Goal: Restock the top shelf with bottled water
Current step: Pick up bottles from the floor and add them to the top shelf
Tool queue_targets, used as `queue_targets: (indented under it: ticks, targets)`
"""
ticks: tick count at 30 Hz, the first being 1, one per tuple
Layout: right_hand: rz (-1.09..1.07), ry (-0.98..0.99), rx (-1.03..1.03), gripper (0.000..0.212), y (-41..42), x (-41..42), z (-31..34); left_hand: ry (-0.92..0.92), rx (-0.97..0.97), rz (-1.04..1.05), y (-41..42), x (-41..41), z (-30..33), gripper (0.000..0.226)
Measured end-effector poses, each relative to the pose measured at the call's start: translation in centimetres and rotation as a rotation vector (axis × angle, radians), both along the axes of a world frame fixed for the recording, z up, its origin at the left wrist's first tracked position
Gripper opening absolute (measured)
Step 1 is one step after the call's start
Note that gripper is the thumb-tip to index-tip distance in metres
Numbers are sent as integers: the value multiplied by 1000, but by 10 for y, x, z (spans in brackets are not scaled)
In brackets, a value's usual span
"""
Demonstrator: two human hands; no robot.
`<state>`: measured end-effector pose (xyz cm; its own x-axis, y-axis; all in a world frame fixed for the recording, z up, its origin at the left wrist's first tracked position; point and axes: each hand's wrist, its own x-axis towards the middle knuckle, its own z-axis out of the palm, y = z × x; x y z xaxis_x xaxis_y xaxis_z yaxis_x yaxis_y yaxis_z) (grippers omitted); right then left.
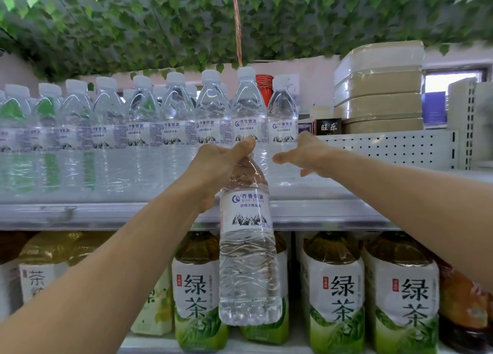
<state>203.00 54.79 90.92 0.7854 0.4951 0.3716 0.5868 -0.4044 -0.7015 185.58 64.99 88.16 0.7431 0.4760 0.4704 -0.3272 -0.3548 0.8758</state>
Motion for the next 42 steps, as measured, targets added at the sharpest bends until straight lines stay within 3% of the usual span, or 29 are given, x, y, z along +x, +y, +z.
queue_targets:
  ticks: [9,12,16,19,23,25,28,34,37,42]
  targets:
    - [6,12,-52,78,-1,4,-3,7,21,27,-5,-3,0,38]
    - [-28,-29,-117,71,-6,-2,-10,5,6,23,-9,-4,0,38]
    - [-16,-311,141,54,-22,-29,-13,-41,49,24,-12,-11,-3,38]
    - [242,-303,333,36,-46,-75,-18,-156,92,44,-14,-17,0,38]
    - [576,-61,3,51,-62,-127,-35,-264,105,57,-23,-25,21,42]
    - [603,-61,3,43,-59,-131,-40,-310,67,44,-29,-25,32,41]
    - [544,-128,144,38,-61,-126,-32,-302,125,90,-35,-24,48,41]
    - [395,-172,441,35,-67,-95,-2,-267,475,326,-29,-21,79,32]
    - [278,-185,525,34,-63,-73,8,-208,650,411,-16,-14,83,51]
    - [134,-221,407,71,-51,-50,6,-65,828,469,6,8,88,71]
